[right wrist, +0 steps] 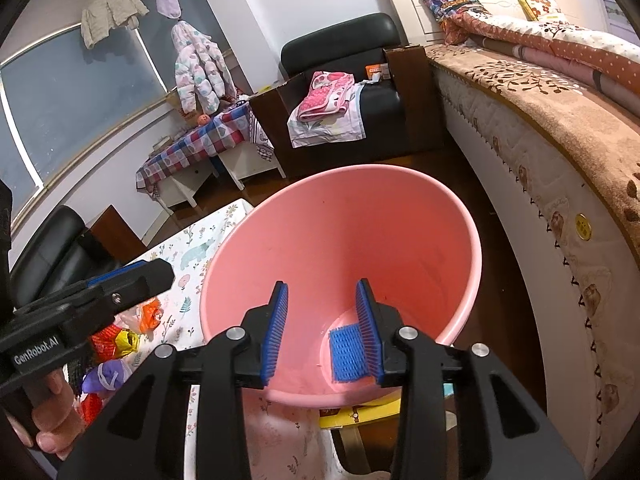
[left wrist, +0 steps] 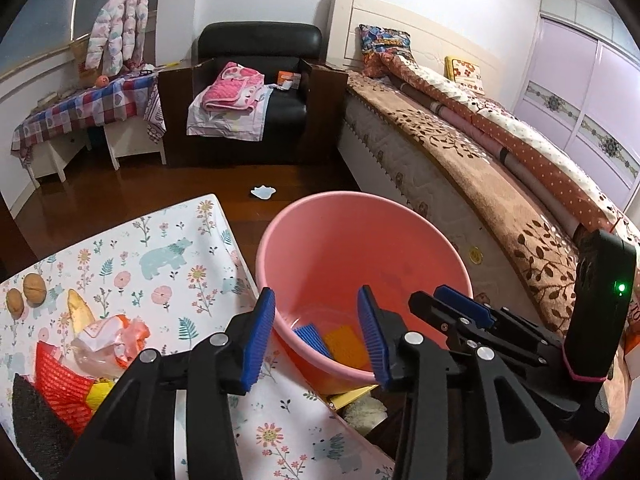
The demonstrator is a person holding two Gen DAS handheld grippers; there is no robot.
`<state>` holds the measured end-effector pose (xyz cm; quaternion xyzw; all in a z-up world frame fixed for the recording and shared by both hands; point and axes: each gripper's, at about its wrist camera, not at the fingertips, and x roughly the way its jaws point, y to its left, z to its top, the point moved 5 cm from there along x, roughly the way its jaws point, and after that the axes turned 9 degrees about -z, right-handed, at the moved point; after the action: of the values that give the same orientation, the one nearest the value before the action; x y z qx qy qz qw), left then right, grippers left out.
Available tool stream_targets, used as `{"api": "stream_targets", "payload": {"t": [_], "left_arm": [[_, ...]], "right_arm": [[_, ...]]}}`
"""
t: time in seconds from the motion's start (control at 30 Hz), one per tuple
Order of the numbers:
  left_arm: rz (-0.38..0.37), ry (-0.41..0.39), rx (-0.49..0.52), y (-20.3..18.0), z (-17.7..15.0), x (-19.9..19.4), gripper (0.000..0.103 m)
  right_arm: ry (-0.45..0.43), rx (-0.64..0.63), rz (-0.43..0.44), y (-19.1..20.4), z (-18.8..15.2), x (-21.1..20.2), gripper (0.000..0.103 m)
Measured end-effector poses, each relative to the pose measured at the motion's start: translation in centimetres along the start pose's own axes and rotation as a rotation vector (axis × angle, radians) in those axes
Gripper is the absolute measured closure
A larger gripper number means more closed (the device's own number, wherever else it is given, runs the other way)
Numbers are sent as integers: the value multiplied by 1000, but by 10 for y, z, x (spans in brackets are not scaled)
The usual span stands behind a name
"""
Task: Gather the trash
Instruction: 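Move both open tools back from the bucket to the table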
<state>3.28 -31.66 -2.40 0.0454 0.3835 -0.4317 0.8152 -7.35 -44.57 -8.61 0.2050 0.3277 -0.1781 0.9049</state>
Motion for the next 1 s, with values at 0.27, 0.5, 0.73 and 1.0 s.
{"api": "stream_targets", "payload": {"t": [0.27,0.5,0.73,1.0], "left_arm": [[19,-39,-16,10,3,-26,61],[45,-76,-43,26,-2,-55,61],[76,-118,-80,48,-10,-91,61],[136,-146,-116,74,-27,-128,61]], "right_arm": [[-23,-13,5,6,3,-12,67],[-47,-44,7,19,4,-23,67],[-67,-85,18,37,3,-34,67],[-64,-146,54,66,-5,-42,67]]}}
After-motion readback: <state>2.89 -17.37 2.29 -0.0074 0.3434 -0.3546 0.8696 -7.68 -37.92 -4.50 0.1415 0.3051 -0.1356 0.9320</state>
